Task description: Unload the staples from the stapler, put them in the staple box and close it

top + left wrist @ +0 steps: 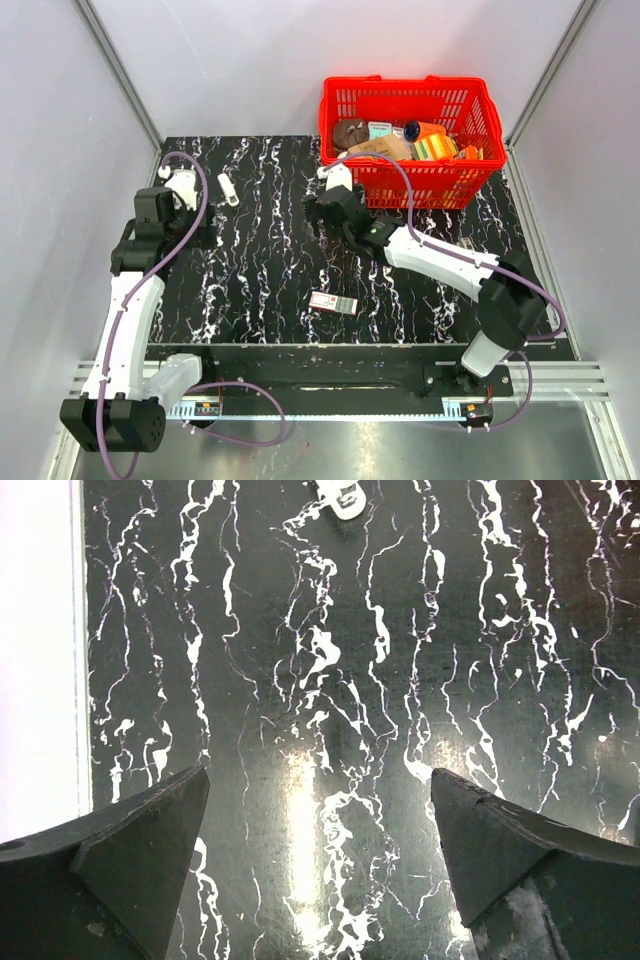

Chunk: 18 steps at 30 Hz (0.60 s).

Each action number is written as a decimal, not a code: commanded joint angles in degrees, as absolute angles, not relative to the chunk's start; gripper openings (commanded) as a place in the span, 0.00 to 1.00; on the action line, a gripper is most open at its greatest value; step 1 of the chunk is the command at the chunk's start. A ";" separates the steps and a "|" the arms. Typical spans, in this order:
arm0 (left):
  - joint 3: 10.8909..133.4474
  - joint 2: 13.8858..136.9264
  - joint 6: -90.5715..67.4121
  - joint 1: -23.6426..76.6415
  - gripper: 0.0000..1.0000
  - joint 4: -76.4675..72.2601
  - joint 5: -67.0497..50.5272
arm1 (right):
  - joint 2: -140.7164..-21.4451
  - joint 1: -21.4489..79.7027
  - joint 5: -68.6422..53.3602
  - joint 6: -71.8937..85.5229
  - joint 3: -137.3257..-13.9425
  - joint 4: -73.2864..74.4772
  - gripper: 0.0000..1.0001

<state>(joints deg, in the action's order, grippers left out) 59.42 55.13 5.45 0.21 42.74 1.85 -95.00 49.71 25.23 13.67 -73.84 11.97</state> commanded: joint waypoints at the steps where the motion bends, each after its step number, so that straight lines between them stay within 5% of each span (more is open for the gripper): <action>1: 59.41 57.03 4.13 0.00 0.99 37.71 -2.45 | -91.33 49.66 26.10 12.92 -69.18 8.98 0.99; 10: 72.58 80.65 -4.82 1.14 0.99 34.19 1.22 | -81.22 50.45 20.92 19.24 -51.96 1.32 0.99; 18: 88.66 102.90 -11.51 1.93 0.99 34.28 7.12 | -78.30 54.05 27.93 17.67 -52.20 3.15 0.99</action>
<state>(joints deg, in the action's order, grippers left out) 81.36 96.55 -6.52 1.63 36.10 3.38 -78.78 52.58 23.33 17.56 -49.91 4.95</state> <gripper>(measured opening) 0.988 0.993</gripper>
